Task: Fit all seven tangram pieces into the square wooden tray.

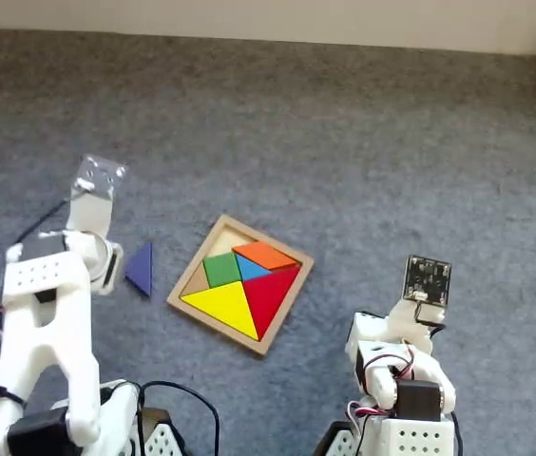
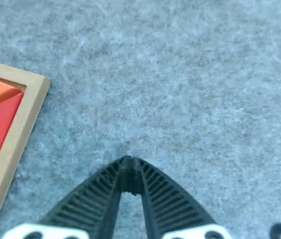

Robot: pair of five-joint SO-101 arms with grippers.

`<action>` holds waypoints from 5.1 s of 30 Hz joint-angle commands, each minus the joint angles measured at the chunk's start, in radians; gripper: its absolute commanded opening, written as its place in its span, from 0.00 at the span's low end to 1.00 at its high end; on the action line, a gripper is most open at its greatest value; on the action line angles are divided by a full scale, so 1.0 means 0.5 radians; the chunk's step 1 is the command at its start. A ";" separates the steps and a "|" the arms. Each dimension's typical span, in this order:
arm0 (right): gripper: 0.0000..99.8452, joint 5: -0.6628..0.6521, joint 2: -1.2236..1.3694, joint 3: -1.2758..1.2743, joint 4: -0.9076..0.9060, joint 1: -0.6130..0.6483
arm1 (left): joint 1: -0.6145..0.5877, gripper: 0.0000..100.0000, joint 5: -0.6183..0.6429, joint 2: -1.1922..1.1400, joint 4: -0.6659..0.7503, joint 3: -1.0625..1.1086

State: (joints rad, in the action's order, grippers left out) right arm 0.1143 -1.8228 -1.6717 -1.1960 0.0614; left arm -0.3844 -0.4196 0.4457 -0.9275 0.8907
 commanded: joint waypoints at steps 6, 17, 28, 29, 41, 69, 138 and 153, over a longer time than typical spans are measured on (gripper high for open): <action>0.00 -0.012 -0.023 -0.232 0.035 -0.020 | 0.115 0.22 0.095 0.026 -0.423 -0.397; 0.00 -0.015 -0.023 -0.232 0.035 -0.020 | 0.118 0.29 0.436 -0.585 -0.399 -0.683; 0.00 -0.015 -0.023 -0.232 0.035 -0.020 | 0.281 0.29 0.577 -0.934 -0.381 -0.781; 0.00 -0.015 -0.023 -0.232 0.035 -0.020 | 0.299 0.29 0.605 -0.950 -0.359 -0.781; 0.00 -0.015 -0.023 -0.232 0.029 -0.020 | 0.311 0.24 0.623 -1.030 -0.298 -0.775; 0.00 -0.018 -0.023 -0.232 0.023 -0.023 | 0.385 0.16 0.611 -1.217 -0.399 -0.910; 0.00 -0.018 -0.023 -0.232 0.023 -0.023 | 1.152 0.17 -0.675 -2.036 -1.043 -2.475; 0.00 -0.018 -0.023 -0.232 0.023 -0.023 | 1.152 0.26 -0.663 -2.018 -1.181 -2.499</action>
State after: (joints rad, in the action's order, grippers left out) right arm 0.1143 -1.8228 -1.6717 -1.1960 0.0614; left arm 0.1680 -0.7480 -0.5884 -1.5106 -0.2969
